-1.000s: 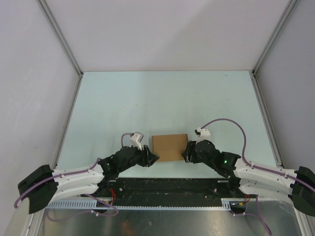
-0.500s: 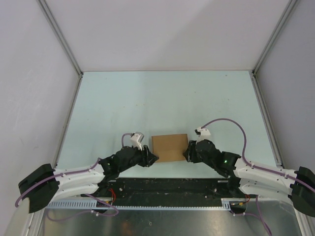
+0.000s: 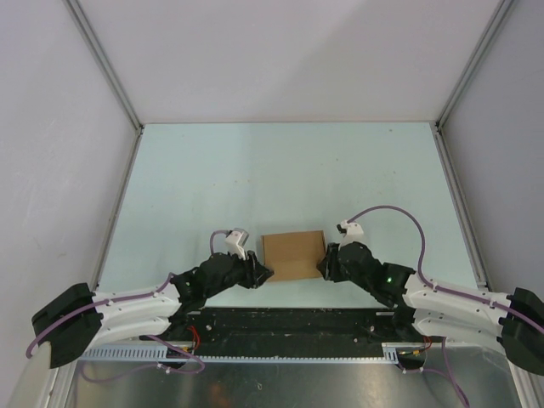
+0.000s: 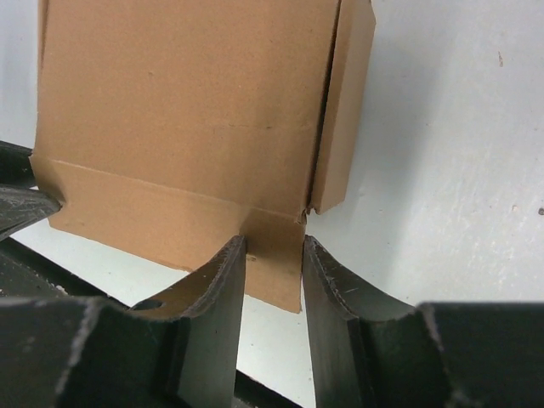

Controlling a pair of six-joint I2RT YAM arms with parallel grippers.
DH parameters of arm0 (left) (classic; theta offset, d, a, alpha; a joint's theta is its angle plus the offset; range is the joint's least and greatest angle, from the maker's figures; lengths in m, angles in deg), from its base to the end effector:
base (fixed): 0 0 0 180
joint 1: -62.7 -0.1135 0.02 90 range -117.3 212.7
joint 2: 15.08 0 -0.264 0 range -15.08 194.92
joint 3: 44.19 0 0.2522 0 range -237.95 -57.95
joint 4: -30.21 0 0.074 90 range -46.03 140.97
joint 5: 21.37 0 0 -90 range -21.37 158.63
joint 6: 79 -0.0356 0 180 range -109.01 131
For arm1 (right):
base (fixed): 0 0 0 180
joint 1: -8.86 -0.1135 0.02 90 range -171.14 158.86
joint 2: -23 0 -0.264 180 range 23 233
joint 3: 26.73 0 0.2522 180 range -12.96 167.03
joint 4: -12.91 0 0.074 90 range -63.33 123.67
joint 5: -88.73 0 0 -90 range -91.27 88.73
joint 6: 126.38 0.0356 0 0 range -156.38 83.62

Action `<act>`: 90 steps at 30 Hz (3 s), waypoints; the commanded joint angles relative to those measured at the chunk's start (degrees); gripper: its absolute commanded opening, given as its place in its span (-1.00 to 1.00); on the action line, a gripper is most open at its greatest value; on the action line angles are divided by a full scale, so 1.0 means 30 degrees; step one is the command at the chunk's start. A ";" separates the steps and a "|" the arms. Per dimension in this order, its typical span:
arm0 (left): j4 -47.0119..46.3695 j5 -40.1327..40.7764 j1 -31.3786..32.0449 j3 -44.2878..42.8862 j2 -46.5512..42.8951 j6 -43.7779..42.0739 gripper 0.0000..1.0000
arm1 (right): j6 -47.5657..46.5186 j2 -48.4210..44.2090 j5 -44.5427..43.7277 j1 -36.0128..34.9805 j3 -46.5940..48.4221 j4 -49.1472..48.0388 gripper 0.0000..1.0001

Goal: Fold the paper box

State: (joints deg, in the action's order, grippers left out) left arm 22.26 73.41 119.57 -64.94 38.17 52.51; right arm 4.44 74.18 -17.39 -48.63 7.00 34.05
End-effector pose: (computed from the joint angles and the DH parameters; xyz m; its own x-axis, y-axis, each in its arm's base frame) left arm 0.0978 -0.1444 0.1440 -0.6957 -0.1425 -0.7041 0.4434 0.6860 -0.5769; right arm 0.1049 0.1462 0.1761 -0.7070 0.0591 -0.7047 -0.3057 0.8731 0.3799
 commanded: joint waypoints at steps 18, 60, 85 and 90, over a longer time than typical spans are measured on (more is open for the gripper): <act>-0.1434 -0.0040 0.0060 -0.0221 0.0206 -0.0069 -0.13 | -0.0363 0.0430 -0.0545 0.0122 -0.0679 -0.2019 -0.36; 0.1820 0.0284 0.0177 -0.0426 -0.2812 0.0281 0.27 | -0.0481 -0.1649 -0.1277 0.0356 -0.0708 -0.0877 0.10; -0.0056 0.0224 0.0353 -0.0690 -0.0526 0.0253 0.11 | -0.2004 -0.0157 -0.0639 0.2958 -0.0533 -0.4830 0.37; -0.0115 0.0224 0.0353 -0.0748 -0.0349 0.0252 0.11 | -0.2209 0.1627 0.0626 0.4105 -0.0298 -0.6558 0.31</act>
State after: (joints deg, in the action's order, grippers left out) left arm 24.75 74.26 120.24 -64.94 36.71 53.04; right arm -0.63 75.90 -18.11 -37.94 4.73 21.18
